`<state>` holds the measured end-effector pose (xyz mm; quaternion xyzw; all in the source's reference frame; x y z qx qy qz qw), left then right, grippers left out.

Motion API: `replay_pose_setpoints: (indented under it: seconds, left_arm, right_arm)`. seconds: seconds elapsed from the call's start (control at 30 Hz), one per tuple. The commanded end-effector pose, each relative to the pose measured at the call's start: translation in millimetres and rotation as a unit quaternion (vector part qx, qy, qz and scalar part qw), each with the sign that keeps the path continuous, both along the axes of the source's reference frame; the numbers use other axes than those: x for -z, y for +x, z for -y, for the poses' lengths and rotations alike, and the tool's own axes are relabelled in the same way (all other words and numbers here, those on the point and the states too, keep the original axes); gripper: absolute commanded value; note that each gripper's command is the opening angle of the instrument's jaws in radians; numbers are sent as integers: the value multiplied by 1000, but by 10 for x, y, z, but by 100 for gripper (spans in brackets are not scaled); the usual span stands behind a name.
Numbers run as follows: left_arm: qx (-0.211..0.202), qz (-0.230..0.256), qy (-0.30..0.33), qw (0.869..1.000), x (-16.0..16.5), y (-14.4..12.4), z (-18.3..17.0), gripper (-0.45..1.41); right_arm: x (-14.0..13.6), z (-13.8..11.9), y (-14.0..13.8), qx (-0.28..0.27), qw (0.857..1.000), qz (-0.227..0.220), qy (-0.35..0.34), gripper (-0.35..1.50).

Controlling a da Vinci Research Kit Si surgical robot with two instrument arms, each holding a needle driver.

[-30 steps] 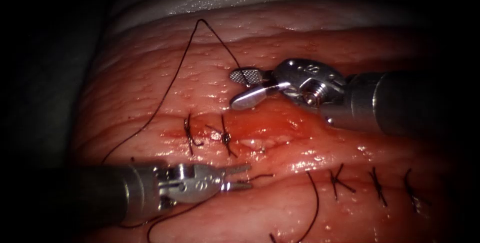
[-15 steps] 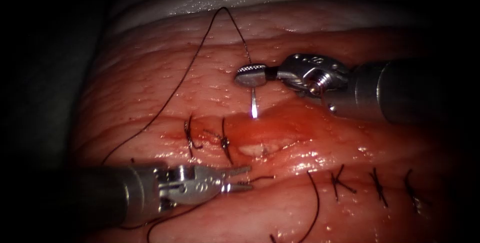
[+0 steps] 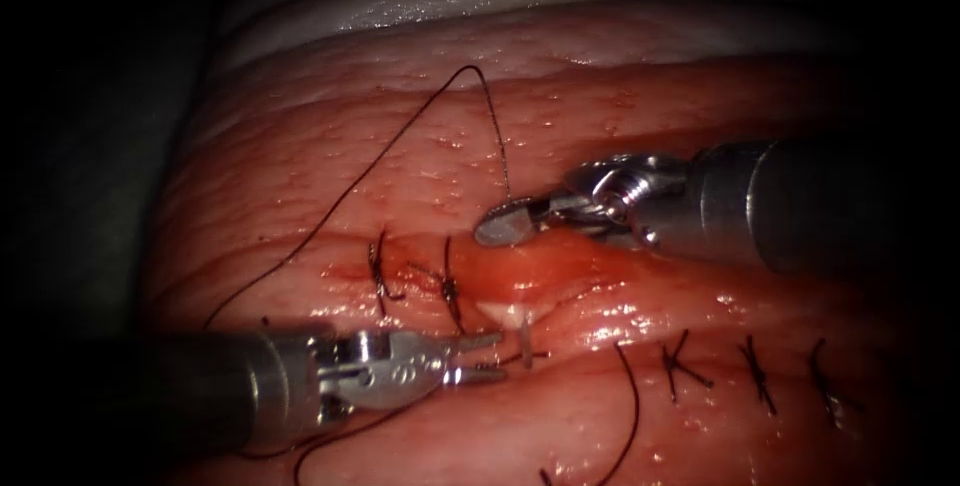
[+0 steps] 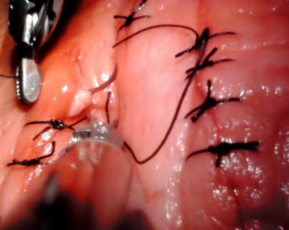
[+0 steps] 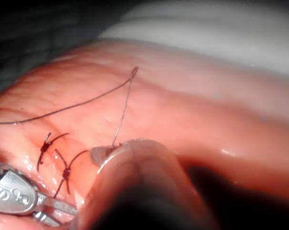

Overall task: Wound Closure
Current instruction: With the right needle driver, insert the needle through the skin above the wound, then use the left grasper to pull the needle through the tissue.

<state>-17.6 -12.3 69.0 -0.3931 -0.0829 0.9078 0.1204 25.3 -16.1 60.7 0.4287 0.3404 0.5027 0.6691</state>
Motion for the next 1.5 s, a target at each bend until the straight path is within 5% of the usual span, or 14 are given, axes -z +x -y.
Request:
replay_pose_setpoints:
  seconds: [0.03, 0.2, 0.23, 0.33, 0.43, 0.6, 0.87, 1.33, 1.47, 1.5]
  left_arm:
    - [0, 0, 1, 1000, -4, -5, 1, 4]
    - [1, 7, -7, 1000, 4, -4, -4, 11]
    - [2, 12, -10, 1000, 7, -3, -6, 11]
    - [-8, 33, -12, 999, 15, -2, -9, 9]
    - [-17, 44, -35, 998, 23, -1, -10, 21]
    - [-21, 68, -107, 992, 36, -8, -20, 41]
    - [-22, 76, -119, 990, 48, -19, -22, 42]
    - [-29, 109, -111, 987, 16, -35, -46, 9]
    - [-28, 146, -88, 985, 13, -37, -54, -45]
    - [-26, 152, -80, 985, 13, -36, -56, -45]
  right_arm:
    - [-2, 4, 6, 4, 1000, -3, 1, -35]
    - [-3, -5, -3, -23, 999, -32, -5, -35]
    - [-5, -11, -7, -25, 998, -49, -39, -18]
    - [-11, -28, -17, -41, 992, -71, -96, 89]
    - [-19, -52, -32, -86, 985, -79, -126, 113]
    - [-31, -72, -53, -109, 982, -71, -136, 113]
    - [-39, -74, -64, -116, 981, -66, -141, 103]
    - [-46, -61, -63, -116, 980, -65, -150, 66]
    - [-48, -58, -64, -117, 979, -61, -152, 59]
    - [-48, -58, -65, -117, 979, -62, -152, 54]
